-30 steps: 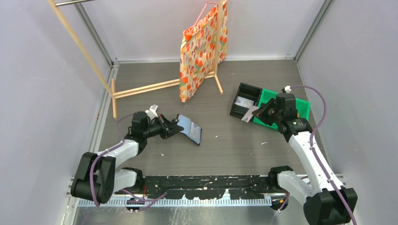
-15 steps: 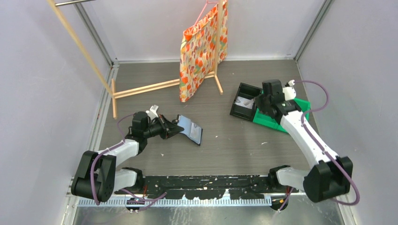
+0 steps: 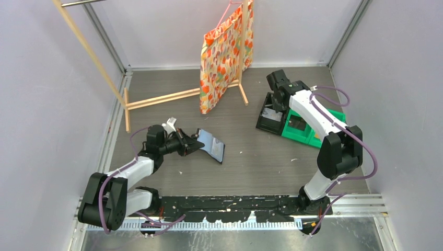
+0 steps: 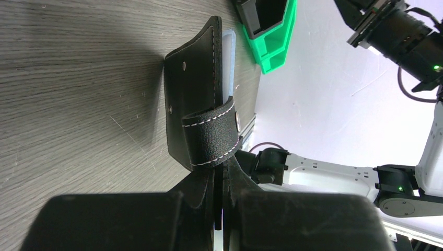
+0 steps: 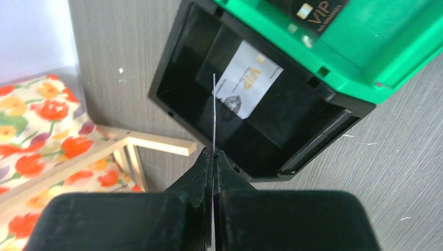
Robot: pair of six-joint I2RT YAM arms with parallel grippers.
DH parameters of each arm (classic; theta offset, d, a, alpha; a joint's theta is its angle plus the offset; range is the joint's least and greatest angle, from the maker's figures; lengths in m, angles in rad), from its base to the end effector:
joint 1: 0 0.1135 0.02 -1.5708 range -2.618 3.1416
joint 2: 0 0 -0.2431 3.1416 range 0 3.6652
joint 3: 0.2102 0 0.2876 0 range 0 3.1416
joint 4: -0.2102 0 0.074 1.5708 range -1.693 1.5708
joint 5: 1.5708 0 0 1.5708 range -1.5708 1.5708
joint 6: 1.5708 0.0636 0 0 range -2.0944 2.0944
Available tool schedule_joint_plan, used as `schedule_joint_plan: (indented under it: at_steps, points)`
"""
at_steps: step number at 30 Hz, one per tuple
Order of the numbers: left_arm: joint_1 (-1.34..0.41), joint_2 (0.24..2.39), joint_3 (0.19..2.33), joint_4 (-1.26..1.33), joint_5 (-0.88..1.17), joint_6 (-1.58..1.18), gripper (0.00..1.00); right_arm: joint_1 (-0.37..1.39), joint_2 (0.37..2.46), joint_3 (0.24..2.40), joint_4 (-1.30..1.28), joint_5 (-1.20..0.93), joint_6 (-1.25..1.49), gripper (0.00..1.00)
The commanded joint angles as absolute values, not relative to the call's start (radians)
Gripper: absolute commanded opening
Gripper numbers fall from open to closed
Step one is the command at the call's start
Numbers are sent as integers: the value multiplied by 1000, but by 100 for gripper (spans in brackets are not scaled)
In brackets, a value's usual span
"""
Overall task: Take the credit cards out of the card holder
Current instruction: Place the credit card in the storage box.
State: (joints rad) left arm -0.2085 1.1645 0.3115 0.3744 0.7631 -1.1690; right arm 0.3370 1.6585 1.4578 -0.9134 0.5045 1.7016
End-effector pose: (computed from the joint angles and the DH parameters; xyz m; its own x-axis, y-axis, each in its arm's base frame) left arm 0.2459 -0.0970 0.1092 -0.8663 -0.4966 -0.0542 -0.1214 0.3146 -0.9414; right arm 0.3745 0.0986 0.2420 0.0230 0.9277 -0.3726 0.8513 0.1773 0.4938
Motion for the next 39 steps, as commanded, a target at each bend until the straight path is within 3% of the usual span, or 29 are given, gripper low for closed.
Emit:
schedule_joint_plan:
  at_steps: [1,10,39]
  points:
    - [-213,1144,336,381,788,-1152,1,334,1627,1429,-917,617,1877,1]
    - [-222,1140,340,383,795,-1150,1,333,1688,1465,-948,628,1962,1]
    - [-225,1137,344,337,776,-1123,0,287,1846,1320,-645,552,1888,1]
